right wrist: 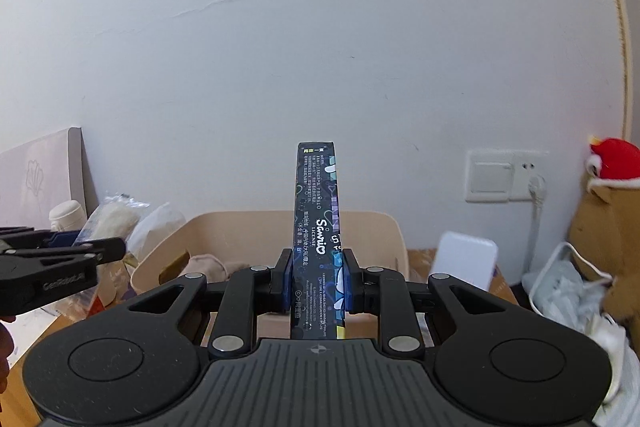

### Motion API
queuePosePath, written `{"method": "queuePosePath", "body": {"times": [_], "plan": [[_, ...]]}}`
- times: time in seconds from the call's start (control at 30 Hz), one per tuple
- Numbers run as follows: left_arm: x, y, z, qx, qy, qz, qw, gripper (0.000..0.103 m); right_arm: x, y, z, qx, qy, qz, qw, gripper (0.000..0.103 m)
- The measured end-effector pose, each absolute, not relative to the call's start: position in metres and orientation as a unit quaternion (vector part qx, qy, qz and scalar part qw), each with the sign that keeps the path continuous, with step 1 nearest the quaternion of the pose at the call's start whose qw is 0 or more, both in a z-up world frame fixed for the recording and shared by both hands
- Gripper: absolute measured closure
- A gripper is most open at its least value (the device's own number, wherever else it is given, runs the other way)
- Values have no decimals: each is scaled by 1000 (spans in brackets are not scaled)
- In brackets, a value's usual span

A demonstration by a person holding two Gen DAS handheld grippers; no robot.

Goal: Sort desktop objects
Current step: 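Lift the plastic packet and dark box up over the basket, then open both grippers to release the items into the basket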

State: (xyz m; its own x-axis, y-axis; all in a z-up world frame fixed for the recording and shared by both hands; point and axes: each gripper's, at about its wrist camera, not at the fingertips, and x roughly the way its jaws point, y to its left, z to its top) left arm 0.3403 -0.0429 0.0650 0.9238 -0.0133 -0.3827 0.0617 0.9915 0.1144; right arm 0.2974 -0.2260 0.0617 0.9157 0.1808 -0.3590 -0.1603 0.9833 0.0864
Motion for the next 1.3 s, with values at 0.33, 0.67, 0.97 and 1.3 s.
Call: {"method": "queuePosePath", "body": {"times": [0.33,0.67,0.97,1.3], "plan": [[394,-60,52,75,204,-4,976,75,354,-209,56,8,189,80,979,81],[452,-68,23,86,258,2,962,75,402,-195,24,-14,231,82,969,81],[470,-78,-3,85,300,-14,950,72,416,-188,1,-35,259,71,963,81],[441,-81,1,116,262,-3,958,21,397,-186,13,-29,234,56,970,41]]}}
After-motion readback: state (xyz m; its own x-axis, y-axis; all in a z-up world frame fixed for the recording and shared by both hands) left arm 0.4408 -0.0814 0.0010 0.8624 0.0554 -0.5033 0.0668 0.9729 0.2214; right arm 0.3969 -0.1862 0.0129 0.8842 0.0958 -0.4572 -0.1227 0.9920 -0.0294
